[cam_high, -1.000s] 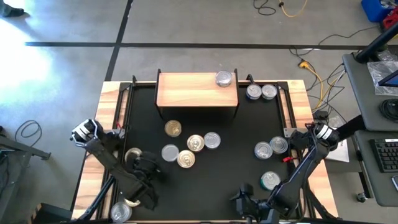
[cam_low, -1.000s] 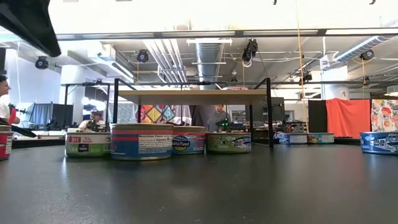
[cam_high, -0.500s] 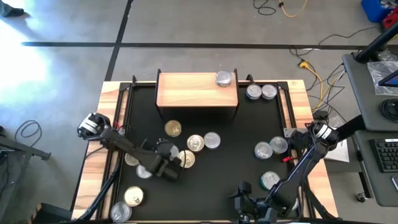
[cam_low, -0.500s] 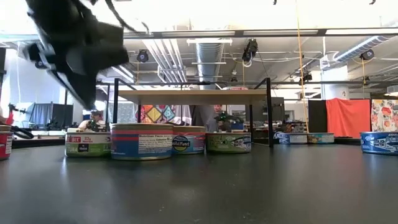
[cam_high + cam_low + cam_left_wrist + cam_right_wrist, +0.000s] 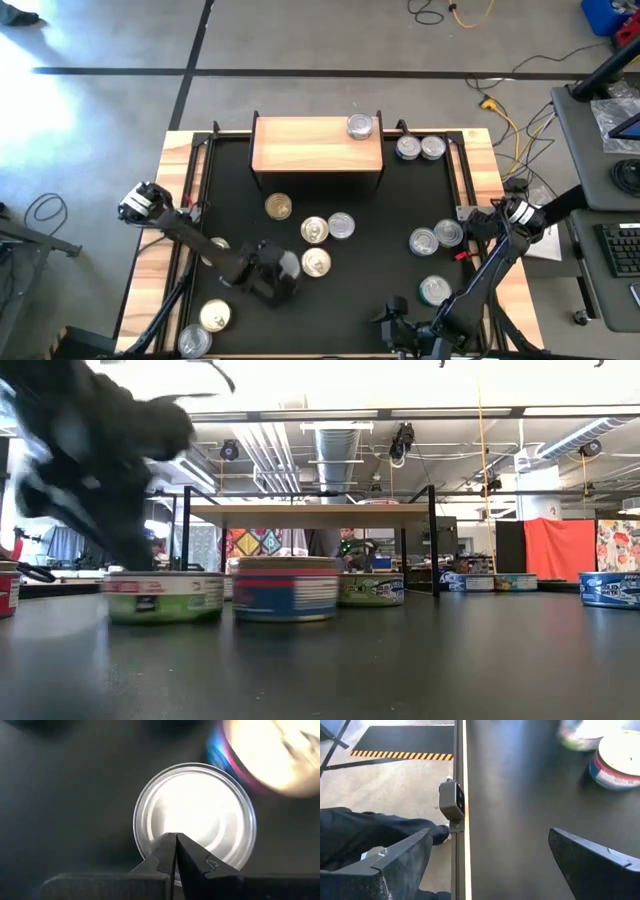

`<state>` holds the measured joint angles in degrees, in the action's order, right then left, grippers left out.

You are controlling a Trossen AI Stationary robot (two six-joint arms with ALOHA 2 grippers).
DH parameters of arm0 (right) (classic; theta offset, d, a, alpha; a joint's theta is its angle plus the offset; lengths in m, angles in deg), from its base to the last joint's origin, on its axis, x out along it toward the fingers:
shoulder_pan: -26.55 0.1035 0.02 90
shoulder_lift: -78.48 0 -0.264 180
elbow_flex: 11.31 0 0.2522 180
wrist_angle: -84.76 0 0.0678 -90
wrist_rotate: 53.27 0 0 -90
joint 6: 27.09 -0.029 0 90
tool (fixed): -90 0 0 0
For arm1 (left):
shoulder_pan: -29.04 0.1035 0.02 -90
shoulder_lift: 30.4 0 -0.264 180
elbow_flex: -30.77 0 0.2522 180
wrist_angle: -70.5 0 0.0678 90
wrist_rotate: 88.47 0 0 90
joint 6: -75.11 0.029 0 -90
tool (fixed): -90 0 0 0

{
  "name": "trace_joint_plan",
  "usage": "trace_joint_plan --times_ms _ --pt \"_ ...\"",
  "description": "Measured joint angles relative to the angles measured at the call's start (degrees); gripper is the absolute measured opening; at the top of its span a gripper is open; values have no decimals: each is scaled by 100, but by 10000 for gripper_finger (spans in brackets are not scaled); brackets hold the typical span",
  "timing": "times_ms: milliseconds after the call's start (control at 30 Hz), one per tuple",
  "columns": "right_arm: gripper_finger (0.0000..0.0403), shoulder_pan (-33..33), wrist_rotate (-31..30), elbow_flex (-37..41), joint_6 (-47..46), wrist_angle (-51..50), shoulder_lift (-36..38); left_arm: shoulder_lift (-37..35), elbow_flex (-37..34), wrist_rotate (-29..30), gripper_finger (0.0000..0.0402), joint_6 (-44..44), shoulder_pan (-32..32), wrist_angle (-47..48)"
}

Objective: Stack canned seafood by type on shelf
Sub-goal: Stack the light green tuna can on top of the light green tuna can on the shelf

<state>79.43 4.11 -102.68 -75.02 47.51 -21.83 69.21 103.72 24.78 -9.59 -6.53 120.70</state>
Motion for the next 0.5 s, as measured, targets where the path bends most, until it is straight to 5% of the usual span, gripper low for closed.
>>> trace_joint_plan --times_ms 200,500 --pt "389 -11 -65 1 261 4 0 204 533 -170 0 1029 -838 -1457" --pt "389 -122 -350 2 307 22 -4 251 1387 238 4 2186 -1394 -403"
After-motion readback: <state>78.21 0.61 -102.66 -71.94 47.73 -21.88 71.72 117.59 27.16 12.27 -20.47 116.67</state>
